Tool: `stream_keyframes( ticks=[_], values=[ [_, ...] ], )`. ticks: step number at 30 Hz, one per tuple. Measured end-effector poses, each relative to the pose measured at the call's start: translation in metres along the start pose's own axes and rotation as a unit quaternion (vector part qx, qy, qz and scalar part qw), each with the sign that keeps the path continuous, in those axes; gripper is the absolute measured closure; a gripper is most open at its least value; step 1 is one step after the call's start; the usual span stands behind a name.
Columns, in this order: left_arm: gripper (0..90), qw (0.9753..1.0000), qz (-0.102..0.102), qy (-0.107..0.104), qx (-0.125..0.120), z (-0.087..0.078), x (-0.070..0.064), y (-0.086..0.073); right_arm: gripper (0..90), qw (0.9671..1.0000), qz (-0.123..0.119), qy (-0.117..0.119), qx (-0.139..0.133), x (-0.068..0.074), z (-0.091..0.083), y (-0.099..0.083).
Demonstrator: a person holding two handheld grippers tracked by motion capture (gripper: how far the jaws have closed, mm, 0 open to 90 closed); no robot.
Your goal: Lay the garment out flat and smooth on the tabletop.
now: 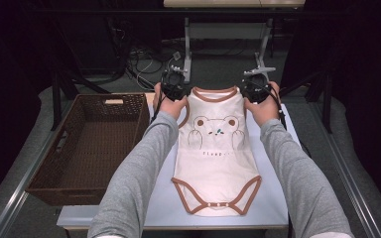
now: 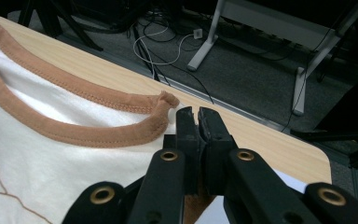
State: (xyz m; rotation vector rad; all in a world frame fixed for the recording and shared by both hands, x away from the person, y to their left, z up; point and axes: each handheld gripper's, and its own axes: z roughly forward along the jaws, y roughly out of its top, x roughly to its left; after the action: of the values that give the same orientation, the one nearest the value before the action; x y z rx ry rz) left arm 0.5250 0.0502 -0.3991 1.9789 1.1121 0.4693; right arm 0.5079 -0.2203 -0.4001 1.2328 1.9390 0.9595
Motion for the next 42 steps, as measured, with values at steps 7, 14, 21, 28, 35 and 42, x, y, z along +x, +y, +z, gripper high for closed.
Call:
stream_keyframes(
  ticks=[7,14,21,28,35,42],
  values=[
    [90.0,0.9998,0.000,0.006,0.019,0.012,0.002,-0.008,87.2,0.9997,-0.018,-0.008,0.013,0.006,0.017,-0.009],
    [90.0,0.9996,-0.002,0.004,0.027,0.022,0.000,-0.015,87.2,0.9994,-0.016,-0.016,0.024,0.007,0.032,-0.026],
    [90.0,0.9994,-0.003,0.008,0.034,0.032,0.001,-0.020,87.2,0.9992,-0.015,-0.016,0.033,0.006,0.038,-0.034],
    [90.0,0.9991,-0.012,0.011,0.039,0.038,0.004,-0.027,87.2,0.9991,-0.015,-0.011,0.038,0.010,0.041,-0.037],
    [90.0,0.9986,-0.016,0.016,0.048,0.050,0.005,-0.039,87.2,0.9987,-0.018,-0.012,0.047,0.016,0.048,-0.049],
    [89.9,0.9986,-0.018,0.021,0.046,0.060,0.005,-0.044,87.2,0.9985,-0.022,-0.021,0.046,0.018,0.055,-0.055]
  ],
)
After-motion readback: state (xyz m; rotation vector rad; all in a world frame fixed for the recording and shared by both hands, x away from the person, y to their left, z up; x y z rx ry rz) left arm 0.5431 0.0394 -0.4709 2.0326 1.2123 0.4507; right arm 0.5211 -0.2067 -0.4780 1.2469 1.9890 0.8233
